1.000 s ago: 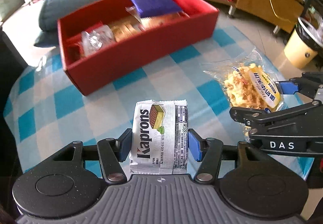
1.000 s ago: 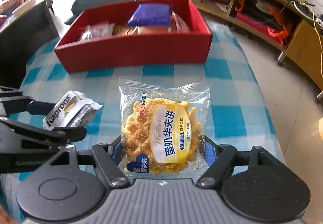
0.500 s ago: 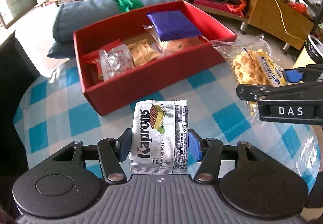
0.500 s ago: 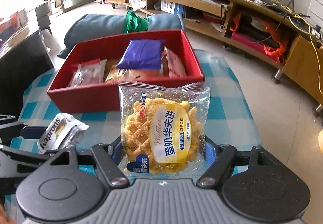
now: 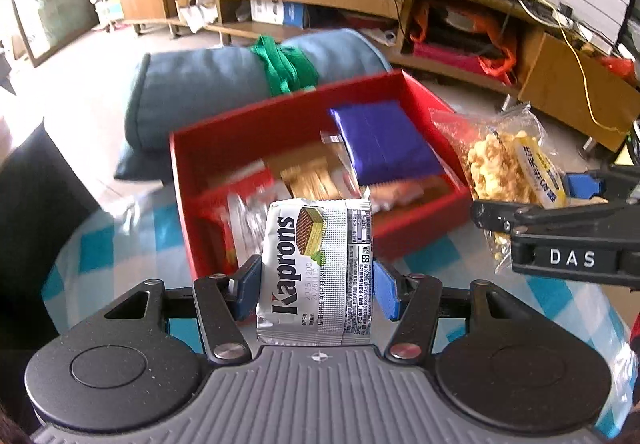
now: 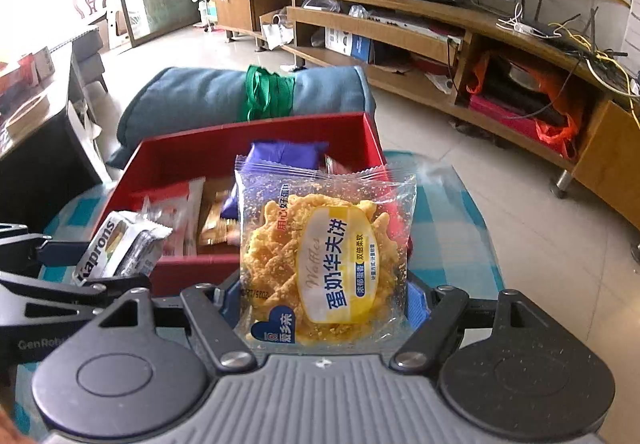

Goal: Organize snacks
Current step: 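Lift both held packs and carry them over the red tray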

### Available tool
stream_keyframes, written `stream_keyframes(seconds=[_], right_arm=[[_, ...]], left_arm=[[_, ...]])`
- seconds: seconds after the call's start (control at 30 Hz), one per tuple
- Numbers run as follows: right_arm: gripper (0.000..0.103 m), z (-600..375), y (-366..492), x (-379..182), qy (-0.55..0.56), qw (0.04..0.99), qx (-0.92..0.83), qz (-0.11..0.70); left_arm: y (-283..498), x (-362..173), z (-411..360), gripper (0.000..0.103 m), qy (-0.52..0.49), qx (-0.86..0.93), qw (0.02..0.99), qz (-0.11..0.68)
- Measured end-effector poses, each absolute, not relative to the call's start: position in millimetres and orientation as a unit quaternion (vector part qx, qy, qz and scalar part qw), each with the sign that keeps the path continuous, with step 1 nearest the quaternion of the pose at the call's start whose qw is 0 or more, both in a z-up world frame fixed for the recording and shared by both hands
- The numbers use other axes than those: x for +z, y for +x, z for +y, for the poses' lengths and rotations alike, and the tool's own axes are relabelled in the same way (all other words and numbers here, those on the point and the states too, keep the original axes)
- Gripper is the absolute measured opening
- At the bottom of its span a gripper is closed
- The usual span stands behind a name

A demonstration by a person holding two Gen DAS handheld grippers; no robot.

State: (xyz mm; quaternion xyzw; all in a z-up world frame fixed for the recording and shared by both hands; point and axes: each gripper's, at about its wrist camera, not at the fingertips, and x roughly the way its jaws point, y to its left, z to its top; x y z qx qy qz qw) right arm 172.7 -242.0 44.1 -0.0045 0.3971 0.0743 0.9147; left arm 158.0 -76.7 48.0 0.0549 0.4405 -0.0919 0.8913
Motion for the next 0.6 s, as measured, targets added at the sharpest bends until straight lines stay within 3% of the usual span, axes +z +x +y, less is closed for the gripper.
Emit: stream_keyframes(seconds=[0.6], right_arm=[[0.073, -218, 220, 37, -0.012, 0.912, 0.1, 0.397]], left_arm=[[208, 44, -65, 0.064, 0.037, -0.06, 0.893, 0.445]])
